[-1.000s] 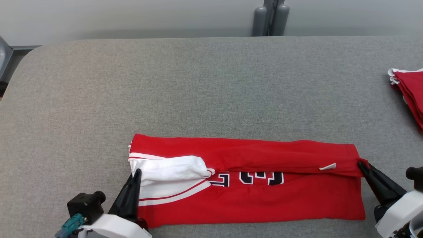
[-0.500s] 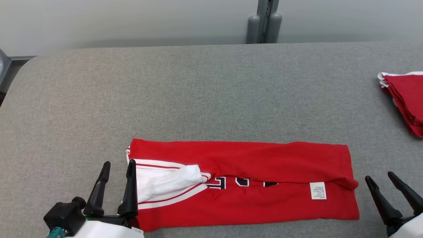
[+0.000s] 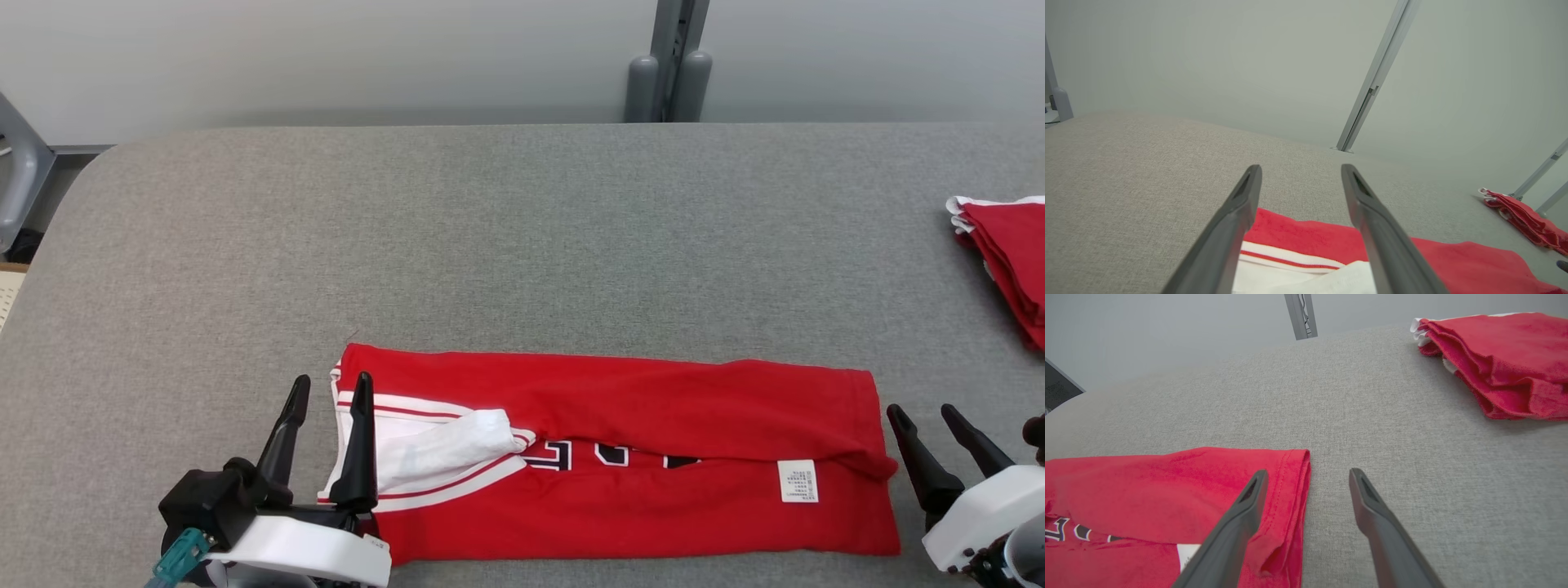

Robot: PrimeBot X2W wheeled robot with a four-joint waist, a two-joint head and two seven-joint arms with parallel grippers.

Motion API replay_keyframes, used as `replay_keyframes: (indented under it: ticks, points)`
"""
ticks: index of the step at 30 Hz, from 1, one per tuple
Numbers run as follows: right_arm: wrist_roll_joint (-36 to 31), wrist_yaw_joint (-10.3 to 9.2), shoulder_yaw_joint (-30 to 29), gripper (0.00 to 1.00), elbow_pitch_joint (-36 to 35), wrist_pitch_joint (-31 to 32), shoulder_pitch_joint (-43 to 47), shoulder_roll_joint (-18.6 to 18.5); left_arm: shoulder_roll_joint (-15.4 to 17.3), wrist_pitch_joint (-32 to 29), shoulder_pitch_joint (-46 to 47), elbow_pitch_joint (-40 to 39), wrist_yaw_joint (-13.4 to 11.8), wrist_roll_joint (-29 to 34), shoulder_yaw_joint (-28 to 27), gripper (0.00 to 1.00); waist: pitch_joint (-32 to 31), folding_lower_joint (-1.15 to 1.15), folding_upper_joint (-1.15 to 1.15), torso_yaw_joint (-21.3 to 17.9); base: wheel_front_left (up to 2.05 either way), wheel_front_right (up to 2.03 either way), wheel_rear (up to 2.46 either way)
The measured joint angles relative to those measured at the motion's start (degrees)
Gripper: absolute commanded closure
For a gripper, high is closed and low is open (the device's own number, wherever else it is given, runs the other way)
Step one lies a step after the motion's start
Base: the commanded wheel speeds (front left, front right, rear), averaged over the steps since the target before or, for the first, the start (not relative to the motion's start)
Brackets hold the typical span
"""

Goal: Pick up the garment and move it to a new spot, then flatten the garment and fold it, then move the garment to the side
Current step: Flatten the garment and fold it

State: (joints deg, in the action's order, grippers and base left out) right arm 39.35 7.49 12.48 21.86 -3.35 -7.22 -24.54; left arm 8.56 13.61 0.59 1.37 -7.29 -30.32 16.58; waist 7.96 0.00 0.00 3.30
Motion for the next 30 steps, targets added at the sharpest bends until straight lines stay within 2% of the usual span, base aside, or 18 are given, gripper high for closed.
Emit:
replay_keyframes:
  ticks: [8, 15, 16, 17, 18, 19, 21, 22, 30]
  points:
    - [-0.93, 0.0, 0.24, 0.0, 6.59, 4.2, -2.22, 3.02, -0.36, 0.64, 0.42, 2.12, 0.23, 0.34, -0.4, 0.0, 0.24, 0.0, 0.0, 2.24, 0.0, 0.0, 0.0]
    - [-1.52, -0.01, 1.72, 0.0, 6.89, 7.73, -1.82, 4.25, -0.7, 1.05, 0.75, 2.61, 0.25, 0.47, -0.74, 0.0, 0.38, 0.0, 0.0, 2.33, 0.0, 0.0, 0.0]
    - [-1.51, -0.01, 1.8, 0.18, 6.73, 8.15, -1.81, 4.47, -0.76, 1.05, 0.75, 2.66, 0.25, 0.47, -0.78, 0.0, 0.38, 0.0, 0.0, 2.22, 0.0, 0.0, 0.0]
    - [-1.51, -0.01, 1.91, 0.51, 6.62, 8.32, -1.81, 4.64, -0.79, 1.07, 0.75, 2.69, 0.4, 0.47, -0.79, 0.0, 0.39, 0.0, 0.0, 2.07, 0.0, 0.0, 0.0]
    - [-1.51, -0.01, 1.99, 0.51, 6.55, 8.48, -1.82, 4.76, -0.82, 1.07, 0.75, 2.75, 0.43, 0.48, -0.79, 0.0, 0.42, 0.0, 0.0, 1.92, 0.0, 0.0, 0.0]
    - [-1.52, -0.01, 2.07, 0.63, 6.54, 8.7, -1.85, 4.85, -0.83, 1.11, 0.75, 2.8, 0.43, 0.49, -0.8, 0.0, 0.44, 0.0, 0.0, 1.77, 0.0, 0.0, 0.0]
    - [-1.52, -0.01, 2.36, 0.94, 6.67, 8.9, -2.04, 5.02, -0.87, 1.12, 0.75, 2.87, 0.44, 0.56, -0.87, 0.0, 0.48, 0.0, 0.0, 1.48, 0.0, 0.0, 0.0]
    - [-1.49, 0.01, 2.46, 1.0, 6.77, 8.96, -2.26, 5.16, -0.89, 1.13, 0.76, 2.91, 0.44, 0.58, -0.9, 0.0, 0.49, 0.0, 0.0, 1.34, 0.0, 0.0, 0.0]
    - [1.23, 0.01, 2.64, 1.0, 6.36, 8.96, -4.32, 5.09, -0.92, 1.23, 0.81, 3.11, 0.6, 0.86, -1.25, 0.0, 0.54, 0.0, 0.0, 0.01, 0.0, 0.0, 0.0]
